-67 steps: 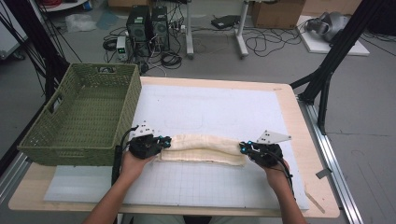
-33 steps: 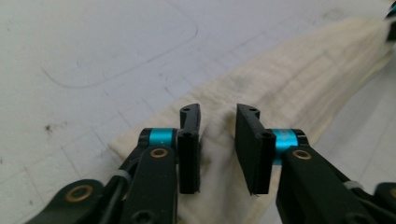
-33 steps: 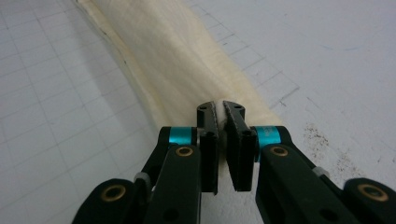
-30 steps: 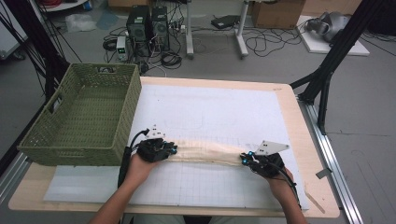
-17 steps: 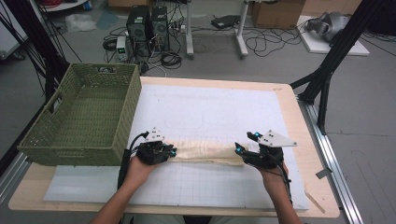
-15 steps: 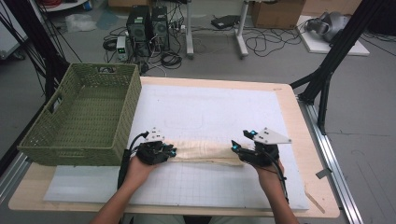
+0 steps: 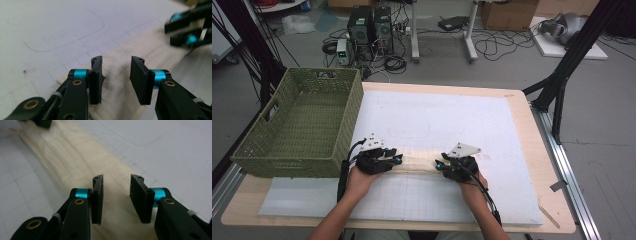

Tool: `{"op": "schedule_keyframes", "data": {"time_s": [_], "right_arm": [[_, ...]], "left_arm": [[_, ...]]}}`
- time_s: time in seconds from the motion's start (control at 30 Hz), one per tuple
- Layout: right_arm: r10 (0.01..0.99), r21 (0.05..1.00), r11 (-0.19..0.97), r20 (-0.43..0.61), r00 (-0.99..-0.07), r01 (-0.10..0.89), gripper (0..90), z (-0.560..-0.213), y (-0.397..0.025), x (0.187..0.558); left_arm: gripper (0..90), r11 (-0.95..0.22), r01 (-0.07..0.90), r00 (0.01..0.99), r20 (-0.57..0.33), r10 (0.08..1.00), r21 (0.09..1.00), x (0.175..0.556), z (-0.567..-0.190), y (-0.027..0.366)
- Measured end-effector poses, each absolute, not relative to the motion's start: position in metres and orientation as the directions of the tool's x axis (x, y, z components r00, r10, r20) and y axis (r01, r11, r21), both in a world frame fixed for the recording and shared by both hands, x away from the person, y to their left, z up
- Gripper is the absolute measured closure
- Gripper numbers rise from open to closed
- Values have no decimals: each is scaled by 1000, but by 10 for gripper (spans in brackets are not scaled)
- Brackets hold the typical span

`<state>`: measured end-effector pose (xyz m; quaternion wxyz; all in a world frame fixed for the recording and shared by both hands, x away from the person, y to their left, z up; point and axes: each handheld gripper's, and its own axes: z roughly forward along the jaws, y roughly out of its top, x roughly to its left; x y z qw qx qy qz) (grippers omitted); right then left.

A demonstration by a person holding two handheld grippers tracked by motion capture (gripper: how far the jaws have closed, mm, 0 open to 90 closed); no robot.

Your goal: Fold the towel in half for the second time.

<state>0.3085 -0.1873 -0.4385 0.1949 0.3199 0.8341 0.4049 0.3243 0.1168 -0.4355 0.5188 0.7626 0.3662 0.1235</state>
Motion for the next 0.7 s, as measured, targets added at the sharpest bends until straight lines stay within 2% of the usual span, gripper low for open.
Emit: {"op": "schedule_keyframes", "data": {"time_s": [0.07, 0.2, 0.27, 0.57, 0.7], "right_arm": [[697, 794, 468, -61, -715, 388, 613, -442, -191, 305], [709, 788, 461, -50, -704, 408, 587, -446, -196, 300], [719, 790, 452, -47, -694, 414, 582, -444, -202, 300], [766, 787, 419, -38, -641, 454, 584, -436, -246, 291], [777, 765, 424, -33, -628, 485, 650, -437, -265, 288]], "left_arm": [[614, -191, 434, 707, -201, 678, 881, 325, -436, 114], [705, -340, 473, 704, -117, 700, 813, 326, -445, 105], [718, -362, 472, 701, -93, 707, 804, 326, -447, 105], [695, -378, 469, 693, -68, 718, 799, 324, -446, 110], [687, -377, 472, 691, -69, 719, 797, 324, -446, 111]]}}
